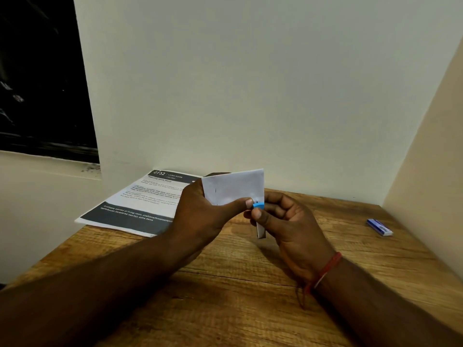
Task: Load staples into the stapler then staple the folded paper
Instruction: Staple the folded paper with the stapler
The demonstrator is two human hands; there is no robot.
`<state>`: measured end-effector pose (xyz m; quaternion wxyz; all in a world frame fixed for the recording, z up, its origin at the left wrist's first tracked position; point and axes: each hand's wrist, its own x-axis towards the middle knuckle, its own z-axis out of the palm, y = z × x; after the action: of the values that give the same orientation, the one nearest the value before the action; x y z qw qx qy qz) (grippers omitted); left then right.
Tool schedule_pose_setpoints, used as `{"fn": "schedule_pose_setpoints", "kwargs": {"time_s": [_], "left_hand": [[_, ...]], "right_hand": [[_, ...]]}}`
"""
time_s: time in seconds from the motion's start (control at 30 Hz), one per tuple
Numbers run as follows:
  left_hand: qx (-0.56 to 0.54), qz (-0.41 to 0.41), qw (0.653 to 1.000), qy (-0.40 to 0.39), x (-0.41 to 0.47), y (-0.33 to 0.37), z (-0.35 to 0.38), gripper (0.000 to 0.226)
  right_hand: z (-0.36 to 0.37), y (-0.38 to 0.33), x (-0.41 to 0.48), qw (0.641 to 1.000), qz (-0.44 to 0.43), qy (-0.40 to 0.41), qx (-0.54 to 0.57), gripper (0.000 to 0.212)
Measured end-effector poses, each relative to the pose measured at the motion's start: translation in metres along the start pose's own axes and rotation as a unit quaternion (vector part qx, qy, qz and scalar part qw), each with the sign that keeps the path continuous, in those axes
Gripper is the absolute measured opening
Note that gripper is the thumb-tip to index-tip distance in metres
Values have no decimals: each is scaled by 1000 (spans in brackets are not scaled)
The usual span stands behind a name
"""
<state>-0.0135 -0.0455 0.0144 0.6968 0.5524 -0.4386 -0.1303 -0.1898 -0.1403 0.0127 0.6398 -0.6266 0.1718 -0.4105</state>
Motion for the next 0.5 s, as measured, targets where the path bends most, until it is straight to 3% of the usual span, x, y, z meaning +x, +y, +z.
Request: {"fn": "schedule_pose_setpoints", "kwargs": {"time_s": [0.5], "left_hand": [[26,-3,999,-26,-1,3,1,39]], "right_hand": [[-3,-2,0,999,-10,16,-48,47]]}}
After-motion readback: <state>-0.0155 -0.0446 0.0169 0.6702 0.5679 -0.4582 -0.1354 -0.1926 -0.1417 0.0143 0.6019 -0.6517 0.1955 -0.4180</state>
